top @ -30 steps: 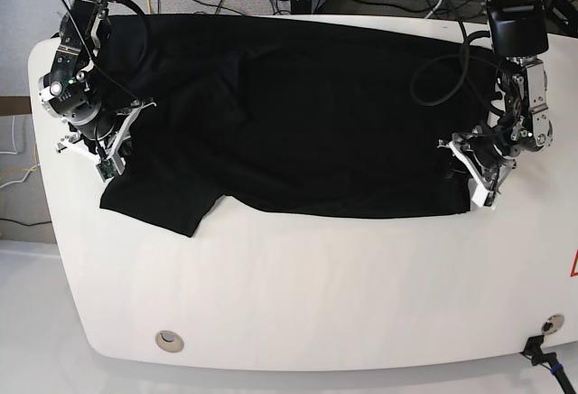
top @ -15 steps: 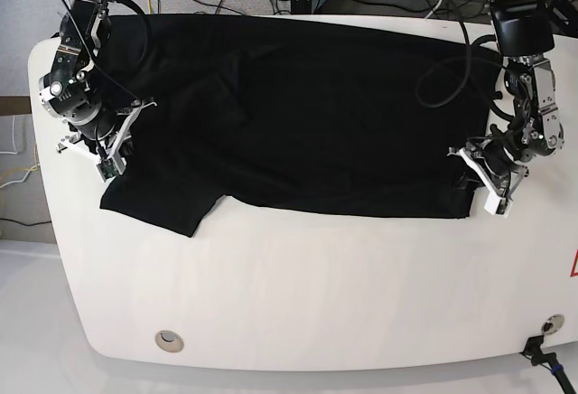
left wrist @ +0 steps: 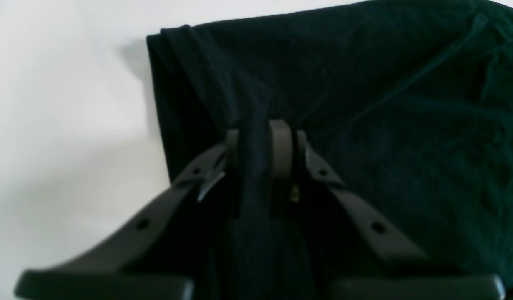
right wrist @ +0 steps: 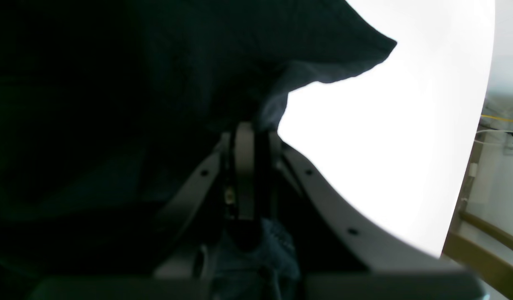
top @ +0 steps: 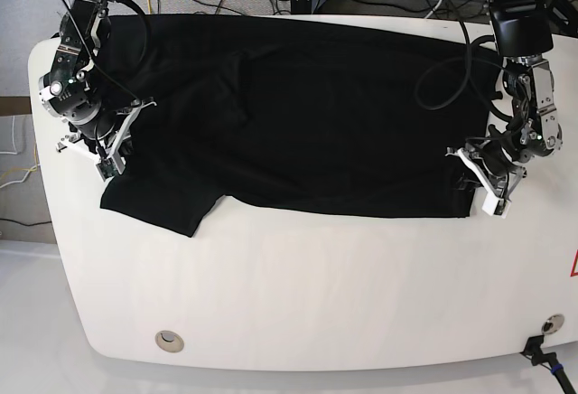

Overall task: Fold the T-shirt properly
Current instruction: 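Hold the shirt sides with both grippers, adjusting grips, then fold the shirt's hem half over toward the collar with both grippers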

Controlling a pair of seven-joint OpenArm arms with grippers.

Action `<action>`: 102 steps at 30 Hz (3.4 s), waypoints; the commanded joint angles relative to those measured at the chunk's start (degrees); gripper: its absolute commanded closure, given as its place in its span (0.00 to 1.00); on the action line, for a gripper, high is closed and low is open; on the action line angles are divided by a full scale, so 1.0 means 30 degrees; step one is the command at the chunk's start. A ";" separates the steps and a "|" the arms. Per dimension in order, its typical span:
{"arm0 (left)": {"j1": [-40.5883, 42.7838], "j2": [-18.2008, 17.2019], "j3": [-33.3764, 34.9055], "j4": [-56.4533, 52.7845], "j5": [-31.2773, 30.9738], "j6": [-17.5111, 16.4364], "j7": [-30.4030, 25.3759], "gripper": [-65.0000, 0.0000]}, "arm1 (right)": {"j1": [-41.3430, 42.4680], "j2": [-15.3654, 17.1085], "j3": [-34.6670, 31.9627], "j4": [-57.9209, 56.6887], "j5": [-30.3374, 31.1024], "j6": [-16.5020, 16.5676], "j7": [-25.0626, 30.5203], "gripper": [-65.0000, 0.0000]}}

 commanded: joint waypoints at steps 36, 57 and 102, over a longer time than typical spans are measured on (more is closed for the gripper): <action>-0.0407 0.0626 -0.0084 0.0236 0.2433 -0.0094 -0.0398 0.64 | 0.0214 0.0238 0.0157 0.0268 0.0160 0.0017 0.0375 1.00; -0.0114 0.0040 -0.1607 0.3137 0.0060 -0.0153 0.0218 1.00 | 0.1650 0.0209 0.0713 0.0326 0.0189 0.0017 0.0375 1.00; 0.3900 -0.3653 -0.5300 1.0786 0.0880 -0.1589 0.7837 0.10 | -0.2541 0.0795 0.3351 0.3198 0.0131 0.0383 -0.2321 0.37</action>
